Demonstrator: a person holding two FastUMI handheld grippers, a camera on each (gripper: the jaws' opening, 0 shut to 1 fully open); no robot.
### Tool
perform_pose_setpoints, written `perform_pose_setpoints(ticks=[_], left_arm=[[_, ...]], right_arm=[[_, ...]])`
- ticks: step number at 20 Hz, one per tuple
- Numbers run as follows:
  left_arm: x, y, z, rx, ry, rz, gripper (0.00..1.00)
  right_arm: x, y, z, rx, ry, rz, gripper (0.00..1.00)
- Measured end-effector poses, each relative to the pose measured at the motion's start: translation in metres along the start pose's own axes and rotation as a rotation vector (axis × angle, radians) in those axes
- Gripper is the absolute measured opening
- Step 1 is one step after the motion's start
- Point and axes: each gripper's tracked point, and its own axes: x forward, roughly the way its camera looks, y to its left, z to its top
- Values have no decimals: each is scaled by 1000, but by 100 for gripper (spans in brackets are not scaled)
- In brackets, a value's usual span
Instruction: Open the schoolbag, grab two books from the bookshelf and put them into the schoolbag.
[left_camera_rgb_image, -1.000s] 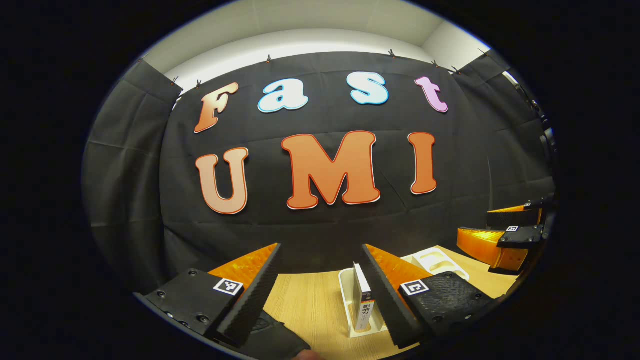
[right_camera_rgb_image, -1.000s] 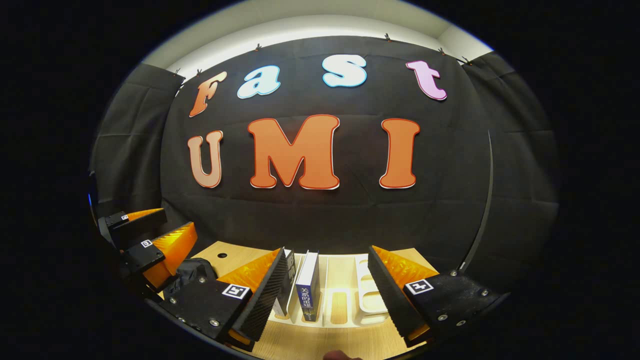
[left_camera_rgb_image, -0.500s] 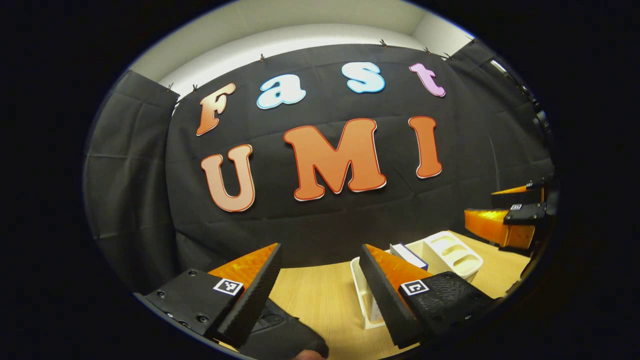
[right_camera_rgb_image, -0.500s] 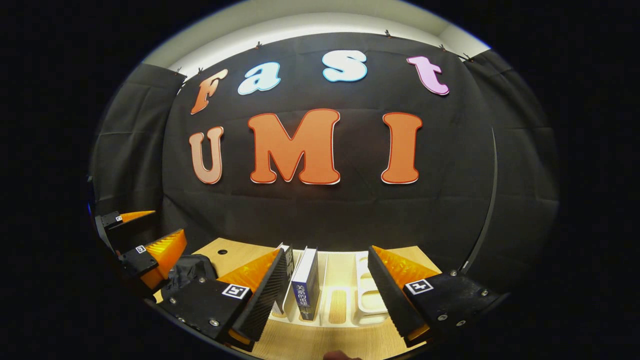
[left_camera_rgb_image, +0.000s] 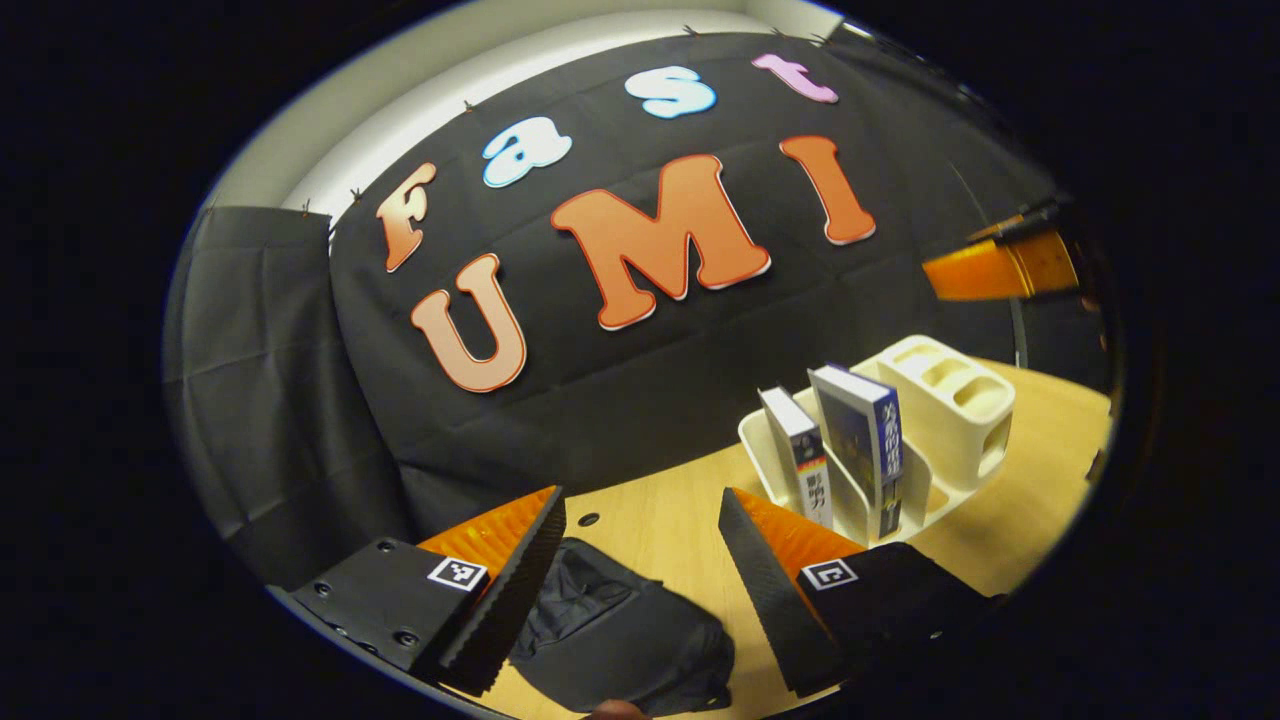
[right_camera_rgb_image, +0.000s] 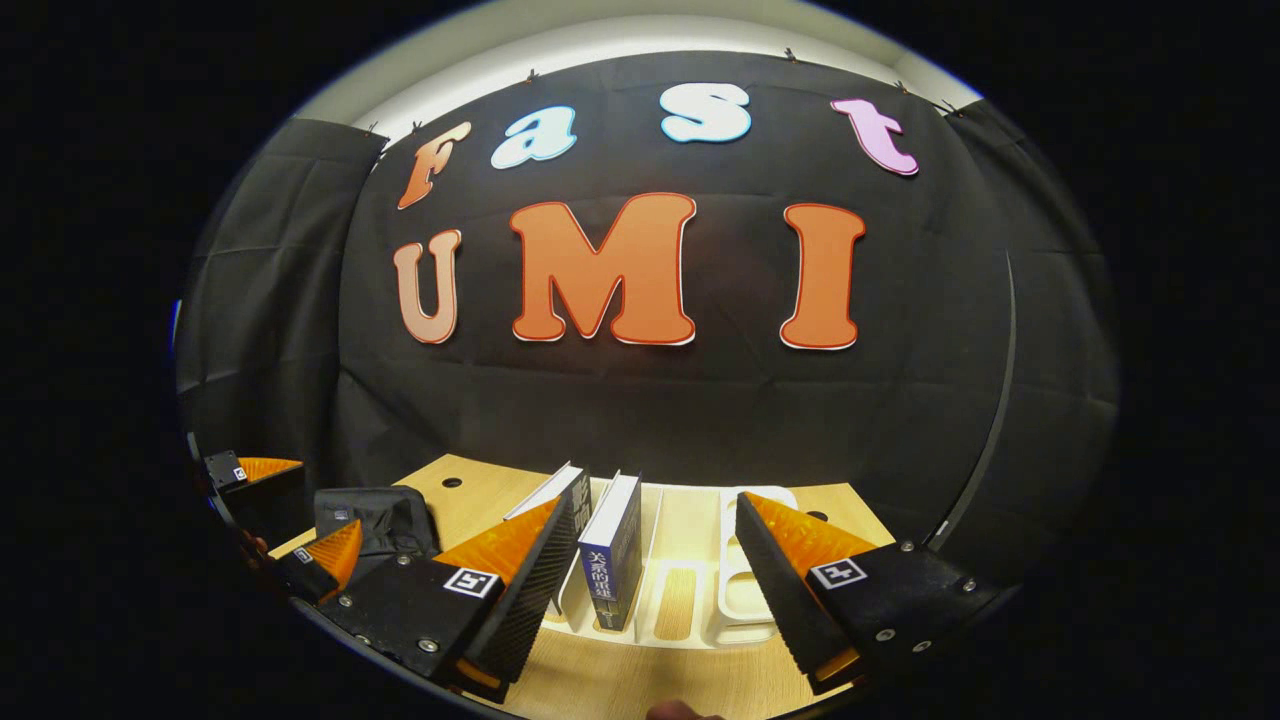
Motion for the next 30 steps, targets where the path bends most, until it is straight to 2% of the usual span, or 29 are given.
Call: perform_pose_setpoints(ticks=[7,12,19,24,30], left_arm=[[-12,-16,-68,178,116,5,98],[-15,-20,-107,265,184,10,98],[-8,-40,-180,419,306,-53,98],[-6,-32,-221,465,403,-26,98],[10,-23,-249,528,471,7,98]], right_arm=[[13,-5,-15,-38,21,22,98],[21,-4,-23,-48,37,44,97],[23,-14,-25,-54,36,43,97],[24,-31,-20,-45,29,14,97],[22,-42,-17,-45,20,2,97]])
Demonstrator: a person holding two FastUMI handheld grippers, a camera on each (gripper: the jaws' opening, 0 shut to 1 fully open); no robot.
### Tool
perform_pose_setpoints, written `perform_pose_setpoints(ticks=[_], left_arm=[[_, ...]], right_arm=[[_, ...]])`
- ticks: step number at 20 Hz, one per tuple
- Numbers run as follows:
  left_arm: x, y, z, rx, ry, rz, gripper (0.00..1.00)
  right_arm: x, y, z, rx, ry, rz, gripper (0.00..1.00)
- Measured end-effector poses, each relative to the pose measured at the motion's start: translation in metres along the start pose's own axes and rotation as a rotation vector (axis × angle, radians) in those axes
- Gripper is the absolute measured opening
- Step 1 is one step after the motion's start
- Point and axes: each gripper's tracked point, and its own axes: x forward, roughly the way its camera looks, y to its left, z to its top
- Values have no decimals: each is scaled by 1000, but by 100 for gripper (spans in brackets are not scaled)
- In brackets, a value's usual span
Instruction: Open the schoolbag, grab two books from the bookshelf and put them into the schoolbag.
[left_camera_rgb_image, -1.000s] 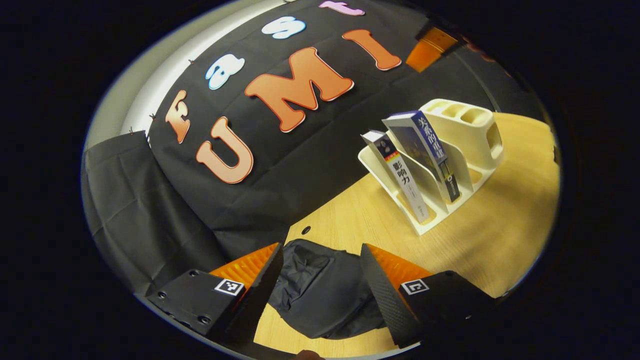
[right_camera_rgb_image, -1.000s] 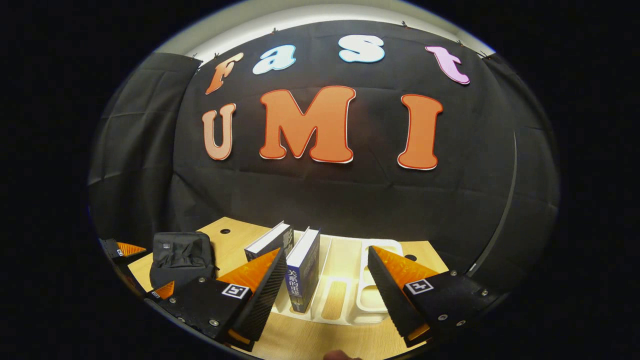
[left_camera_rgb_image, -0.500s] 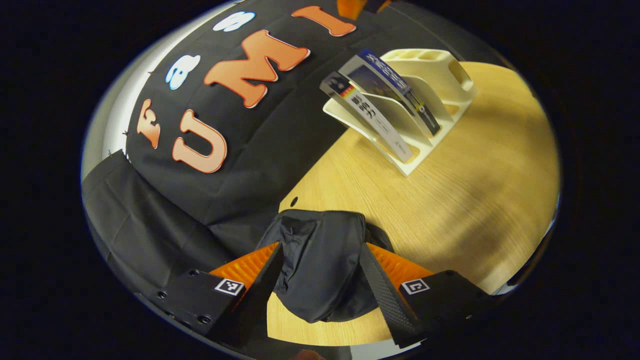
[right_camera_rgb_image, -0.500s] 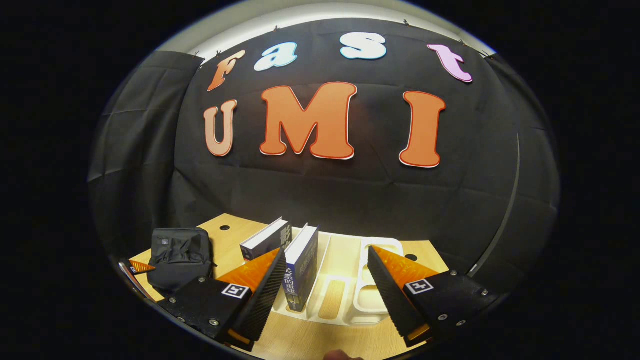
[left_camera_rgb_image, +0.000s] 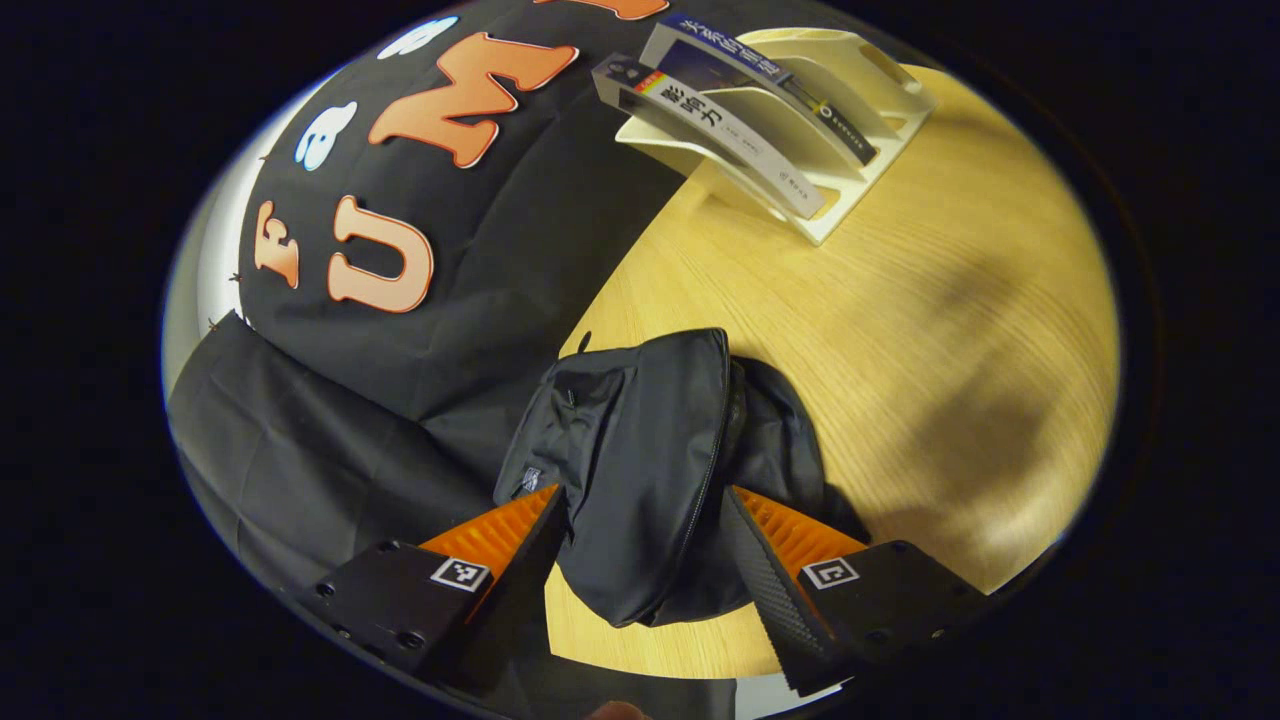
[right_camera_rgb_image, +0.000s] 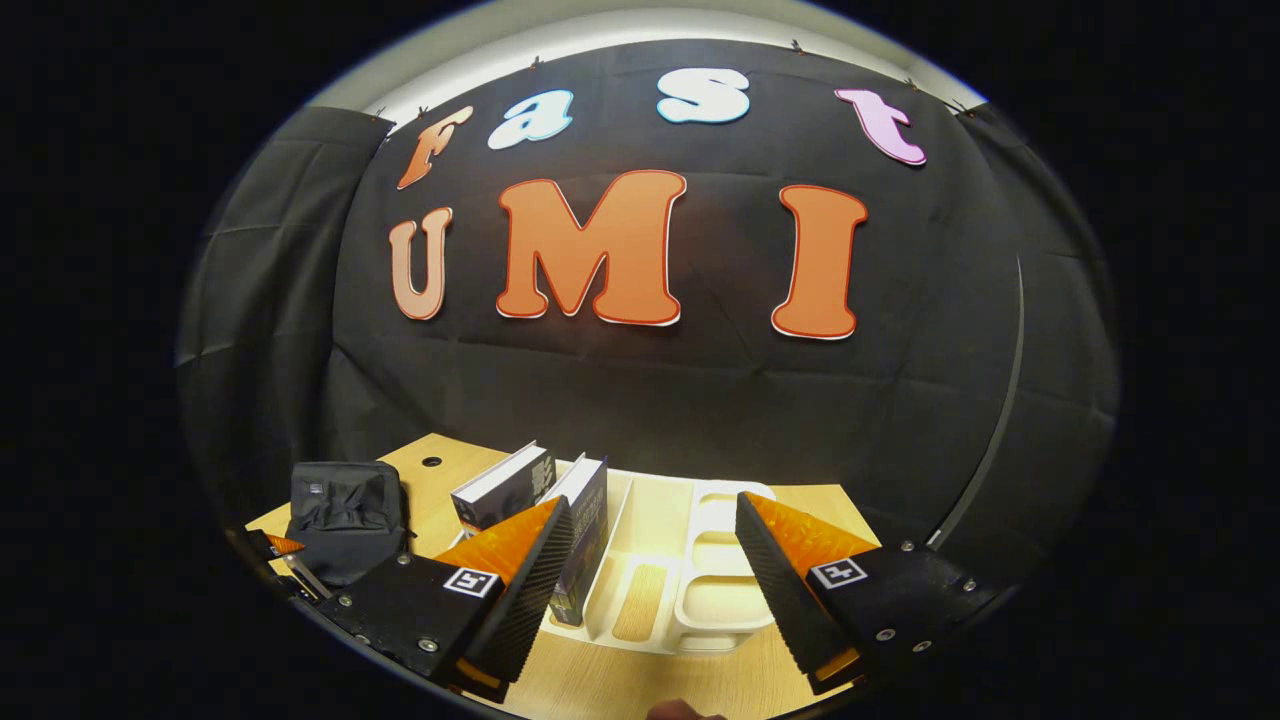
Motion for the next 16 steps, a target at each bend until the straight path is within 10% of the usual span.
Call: perform_pose_setpoints(ticks=[9,16], left_arm=[[26,20,4,68,13,83,95],[40,22,10,-17,2,-50,71]], right_arm=[[-8,-10,4,-14,-10,-1,97],[-11,-1,10,-37,-12,-45,97]])
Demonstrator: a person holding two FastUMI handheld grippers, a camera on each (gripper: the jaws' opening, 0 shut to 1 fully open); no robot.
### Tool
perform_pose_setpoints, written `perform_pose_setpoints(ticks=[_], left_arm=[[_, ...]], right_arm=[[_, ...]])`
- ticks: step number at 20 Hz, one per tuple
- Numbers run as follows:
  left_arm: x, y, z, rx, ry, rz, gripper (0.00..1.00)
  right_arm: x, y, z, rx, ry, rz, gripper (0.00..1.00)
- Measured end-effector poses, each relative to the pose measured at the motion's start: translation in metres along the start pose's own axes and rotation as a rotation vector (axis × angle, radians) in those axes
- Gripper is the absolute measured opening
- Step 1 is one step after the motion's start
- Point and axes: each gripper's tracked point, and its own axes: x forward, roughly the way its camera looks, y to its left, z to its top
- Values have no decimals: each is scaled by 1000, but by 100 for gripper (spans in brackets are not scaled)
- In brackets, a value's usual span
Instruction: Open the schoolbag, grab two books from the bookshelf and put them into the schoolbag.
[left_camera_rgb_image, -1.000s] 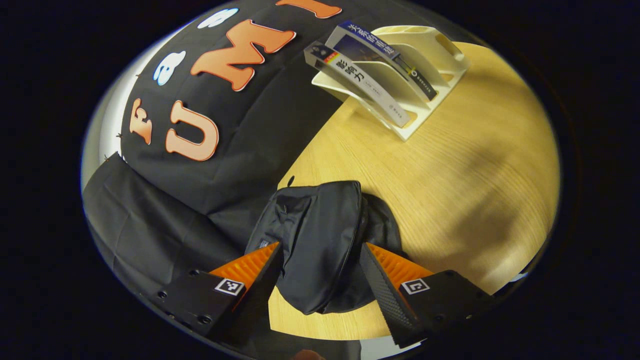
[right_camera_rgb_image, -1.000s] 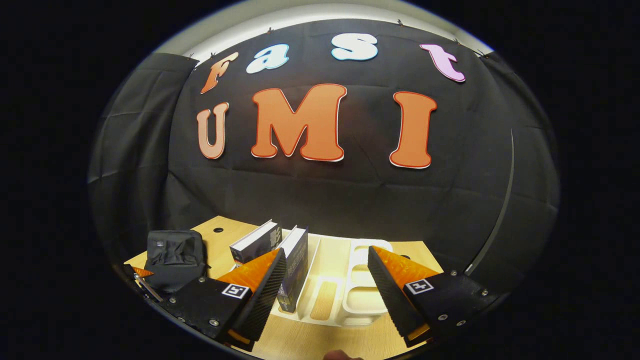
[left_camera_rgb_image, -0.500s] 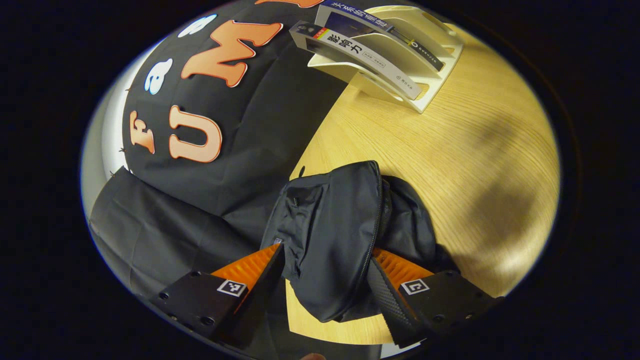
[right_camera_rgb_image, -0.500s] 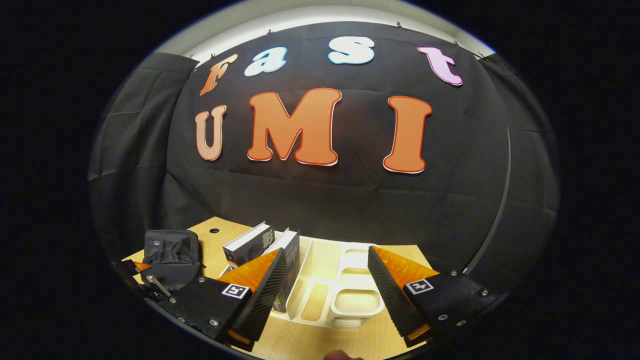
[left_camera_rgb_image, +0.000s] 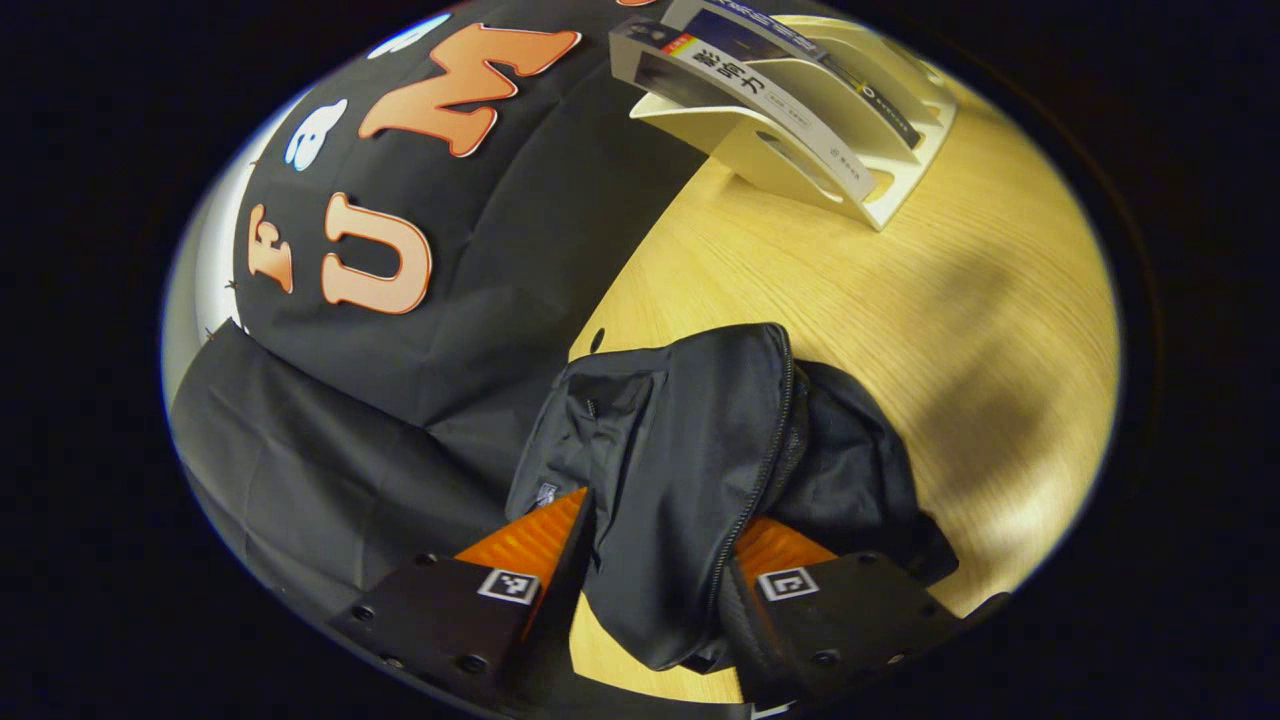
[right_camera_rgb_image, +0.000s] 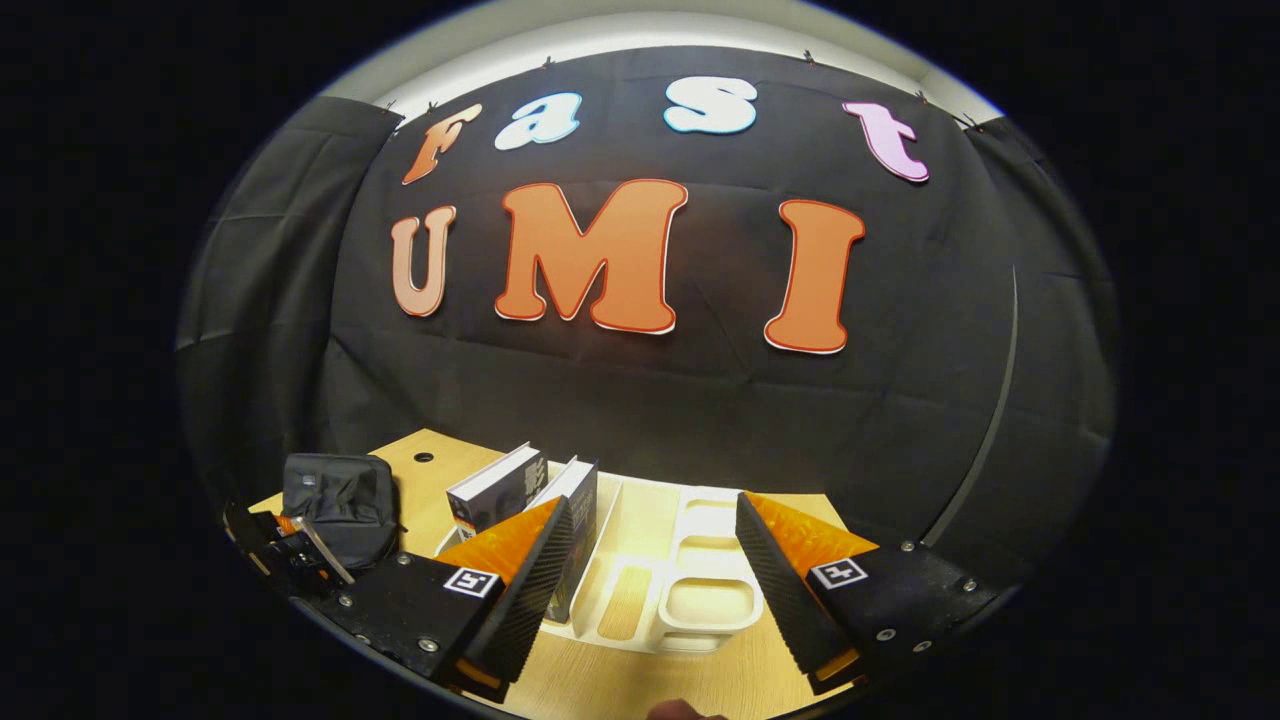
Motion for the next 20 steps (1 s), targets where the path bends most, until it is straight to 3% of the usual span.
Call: perform_pose_setpoints(ticks=[1,2,3,4,5,12,16,20], left_arm=[[0,-2,2,-8,-7,-36,49],[-2,-3,4,-14,-18,-74,40],[-1,-3,4,-19,-27,-112,18],[-2,-3,4,-28,-34,-153,23],[-2,-1,2,-36,-39,-192,11],[-5,36,22,-92,-111,-419,8],[-9,64,28,-123,-133,-537,8],[-9,97,34,-135,-148,-606,7]], right_arm=[[0,3,3,6,-4,-20,97],[0,5,4,10,-3,-43,97],[1,10,3,13,5,-64,97],[1,16,3,15,13,-79,97],[1,22,3,16,25,-96,97],[14,70,18,-28,49,-162,97],[26,98,17,-13,107,-159,97],[40,117,21,-28,170,-155,97]])
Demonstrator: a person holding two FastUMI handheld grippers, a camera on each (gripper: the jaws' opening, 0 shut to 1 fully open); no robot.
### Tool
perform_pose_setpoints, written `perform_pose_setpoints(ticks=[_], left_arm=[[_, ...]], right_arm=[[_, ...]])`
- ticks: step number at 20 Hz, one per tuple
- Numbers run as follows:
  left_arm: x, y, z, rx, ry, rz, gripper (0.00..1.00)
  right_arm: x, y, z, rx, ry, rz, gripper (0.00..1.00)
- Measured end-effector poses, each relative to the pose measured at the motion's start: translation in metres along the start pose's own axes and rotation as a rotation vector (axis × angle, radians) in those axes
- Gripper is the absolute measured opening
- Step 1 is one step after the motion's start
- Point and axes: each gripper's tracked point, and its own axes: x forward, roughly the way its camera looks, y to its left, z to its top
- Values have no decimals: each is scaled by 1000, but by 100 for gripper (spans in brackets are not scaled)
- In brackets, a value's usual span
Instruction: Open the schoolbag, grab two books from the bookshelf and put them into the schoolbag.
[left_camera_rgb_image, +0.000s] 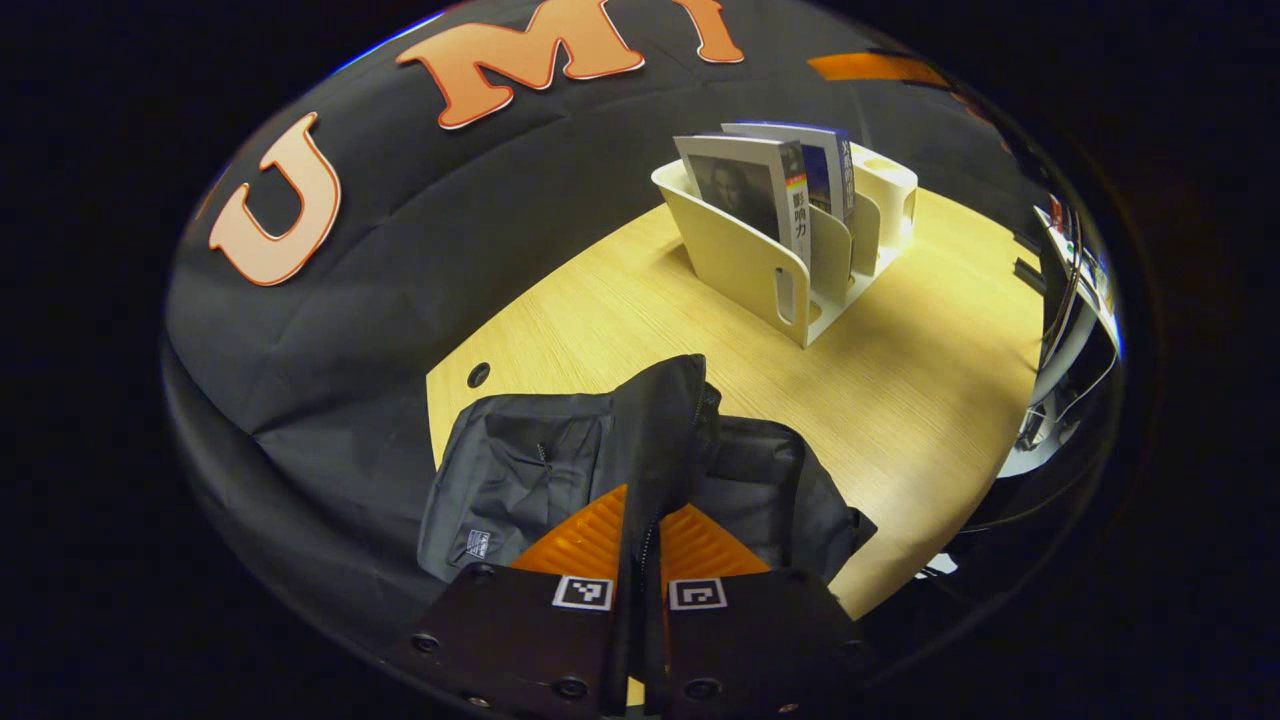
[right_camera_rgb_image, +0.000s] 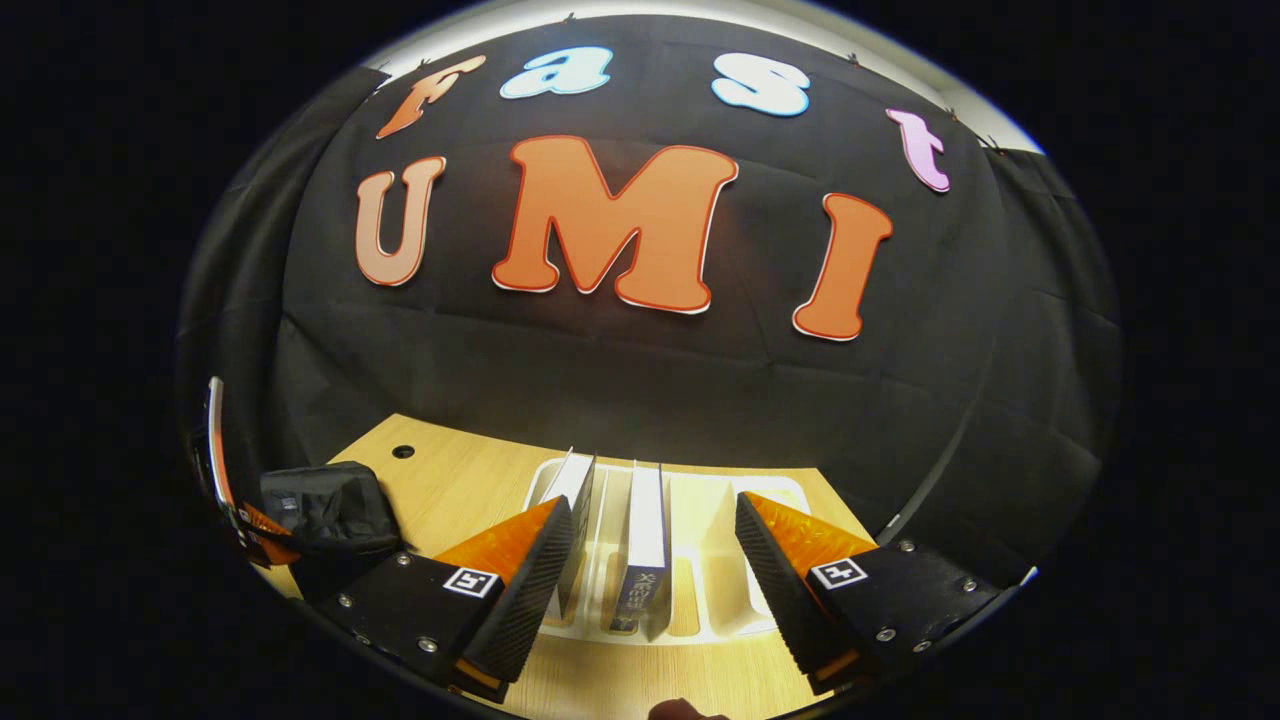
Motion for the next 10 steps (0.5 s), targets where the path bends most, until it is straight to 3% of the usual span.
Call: perform_pose_setpoints(ticks=[5,10], left_arm=[[-15,14,7,-13,-2,-137,7],[-33,43,21,-76,-4,-199,7]], right_arm=[[9,19,15,-29,68,-3,98],[15,47,18,18,181,52,98]])
